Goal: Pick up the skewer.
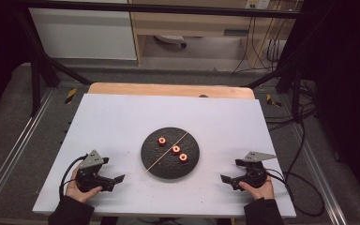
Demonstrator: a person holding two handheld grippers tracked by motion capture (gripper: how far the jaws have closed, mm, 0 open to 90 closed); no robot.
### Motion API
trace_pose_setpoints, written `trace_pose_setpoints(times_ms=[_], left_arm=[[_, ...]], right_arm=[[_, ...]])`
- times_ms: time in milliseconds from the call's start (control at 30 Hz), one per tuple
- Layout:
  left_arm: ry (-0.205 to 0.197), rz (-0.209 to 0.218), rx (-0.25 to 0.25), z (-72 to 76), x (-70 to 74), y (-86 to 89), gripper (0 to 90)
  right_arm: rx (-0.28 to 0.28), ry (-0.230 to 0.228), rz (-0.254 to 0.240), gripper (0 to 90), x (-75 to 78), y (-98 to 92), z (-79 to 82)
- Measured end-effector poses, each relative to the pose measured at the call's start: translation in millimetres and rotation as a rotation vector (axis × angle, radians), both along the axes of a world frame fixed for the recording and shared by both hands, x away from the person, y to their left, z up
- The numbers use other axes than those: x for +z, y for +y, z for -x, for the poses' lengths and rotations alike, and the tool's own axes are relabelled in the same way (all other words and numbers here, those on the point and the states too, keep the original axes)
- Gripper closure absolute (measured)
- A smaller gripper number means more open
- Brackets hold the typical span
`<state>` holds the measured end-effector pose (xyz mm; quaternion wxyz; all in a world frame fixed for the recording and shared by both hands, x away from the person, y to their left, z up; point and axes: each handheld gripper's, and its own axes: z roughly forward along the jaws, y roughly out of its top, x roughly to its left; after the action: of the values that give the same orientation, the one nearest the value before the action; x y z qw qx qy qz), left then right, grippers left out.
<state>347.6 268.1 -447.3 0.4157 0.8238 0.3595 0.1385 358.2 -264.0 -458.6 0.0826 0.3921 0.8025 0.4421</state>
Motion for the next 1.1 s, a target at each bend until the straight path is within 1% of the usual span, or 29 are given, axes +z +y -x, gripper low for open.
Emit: trace_pose_setpoints(times_ms=[367, 633, 700, 867, 933, 1100], left_arm=[[-0.002, -0.008, -0.001, 1.2, 4.2, -5.0, 4.3], [0.007, -0.017, -0.006, -0.4, 6.6, -11.2, 4.2], [0.008, -0.016, -0.004, -0.4, 8.1, -12.7, 4.2], [0.015, -0.03, 0.005, -0.5, 11.0, -17.2, 4.3], [0.015, -0.034, 0.003, -0.5, 12.9, -18.6, 4.3], [0.016, -0.042, 0.005, -0.1, 18.6, -22.2, 4.3]], right_arm=[[-0.003, 0.002, -0.001, 1.1, 0.1, 0.2, 0.1], [-0.002, 0.007, 0.004, 1.1, -1.0, 1.2, -0.4], [-0.003, 0.008, 0.006, 1.1, -1.0, 1.2, -0.4], [-0.004, 0.007, 0.007, 1.1, -1.0, 1.2, -0.5], [-0.005, 0.011, 0.014, 1.1, -0.9, 1.0, -0.3], [-0.004, 0.012, 0.013, 1.1, -0.9, 1.1, -0.1]])
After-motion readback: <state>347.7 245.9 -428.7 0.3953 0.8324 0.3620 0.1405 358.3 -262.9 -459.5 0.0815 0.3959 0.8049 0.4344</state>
